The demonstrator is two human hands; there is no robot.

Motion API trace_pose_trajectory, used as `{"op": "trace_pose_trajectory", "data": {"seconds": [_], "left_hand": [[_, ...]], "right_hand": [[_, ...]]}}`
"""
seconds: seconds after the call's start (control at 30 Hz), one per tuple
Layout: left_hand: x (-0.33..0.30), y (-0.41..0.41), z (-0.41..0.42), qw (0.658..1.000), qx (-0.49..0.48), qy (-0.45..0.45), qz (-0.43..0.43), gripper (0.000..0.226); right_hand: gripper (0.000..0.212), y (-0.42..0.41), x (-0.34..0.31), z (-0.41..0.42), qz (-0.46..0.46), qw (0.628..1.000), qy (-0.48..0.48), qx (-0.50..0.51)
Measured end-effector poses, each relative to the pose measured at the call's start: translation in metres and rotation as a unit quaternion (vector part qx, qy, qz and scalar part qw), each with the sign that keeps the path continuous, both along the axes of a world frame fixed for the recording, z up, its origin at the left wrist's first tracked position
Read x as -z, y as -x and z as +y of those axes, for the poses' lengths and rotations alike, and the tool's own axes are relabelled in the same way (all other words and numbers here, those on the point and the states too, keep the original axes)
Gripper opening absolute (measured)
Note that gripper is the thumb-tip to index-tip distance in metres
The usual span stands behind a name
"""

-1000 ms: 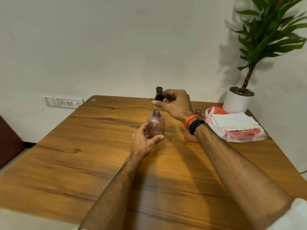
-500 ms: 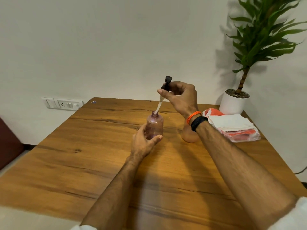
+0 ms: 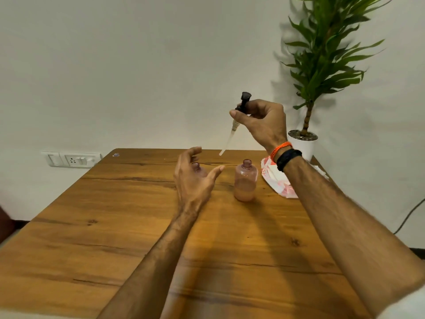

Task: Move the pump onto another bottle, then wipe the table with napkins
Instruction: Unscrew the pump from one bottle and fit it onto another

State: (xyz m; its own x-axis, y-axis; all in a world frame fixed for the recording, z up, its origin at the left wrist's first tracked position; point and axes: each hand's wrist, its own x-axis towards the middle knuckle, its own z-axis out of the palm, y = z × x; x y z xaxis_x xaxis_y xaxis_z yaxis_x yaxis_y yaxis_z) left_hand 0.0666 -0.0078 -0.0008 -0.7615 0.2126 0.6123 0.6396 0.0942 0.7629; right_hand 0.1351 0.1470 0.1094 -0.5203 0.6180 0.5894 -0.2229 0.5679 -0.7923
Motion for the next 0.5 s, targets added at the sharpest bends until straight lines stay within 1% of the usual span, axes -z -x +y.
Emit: {"op": "trace_pose_trajectory", "data": {"seconds": [0.1, 0.17, 0.3, 0.4, 0.5], "left_hand": [[0.005, -0.014, 0.023, 0.998, 0.038, 0.051, -0.008, 0.071], [0.014, -0.02, 0.04, 0.994, 0.057, 0.086, -0.036, 0.078], [0.034, -0.021, 0.065, 0.98, 0.063, 0.161, -0.095, 0.093], [0.043, -0.017, 0.079, 0.973, 0.076, 0.178, -0.124, 0.1], [0.047, -0.013, 0.087, 0.969, 0.092, 0.185, -0.137, 0.1]], "right_hand": [[0.024, -0.012, -0.001, 0.013, -0.01, 1.0, -0.009, 0.028], [0.024, -0.018, 0.0, 0.022, -0.018, 0.999, -0.009, 0.041], [0.032, -0.025, 0.005, 0.037, -0.041, 0.996, -0.034, 0.067], [0.037, -0.027, 0.009, 0.046, -0.053, 0.994, -0.056, 0.083], [0.037, -0.025, 0.011, 0.05, -0.064, 0.992, -0.064, 0.086]]}}
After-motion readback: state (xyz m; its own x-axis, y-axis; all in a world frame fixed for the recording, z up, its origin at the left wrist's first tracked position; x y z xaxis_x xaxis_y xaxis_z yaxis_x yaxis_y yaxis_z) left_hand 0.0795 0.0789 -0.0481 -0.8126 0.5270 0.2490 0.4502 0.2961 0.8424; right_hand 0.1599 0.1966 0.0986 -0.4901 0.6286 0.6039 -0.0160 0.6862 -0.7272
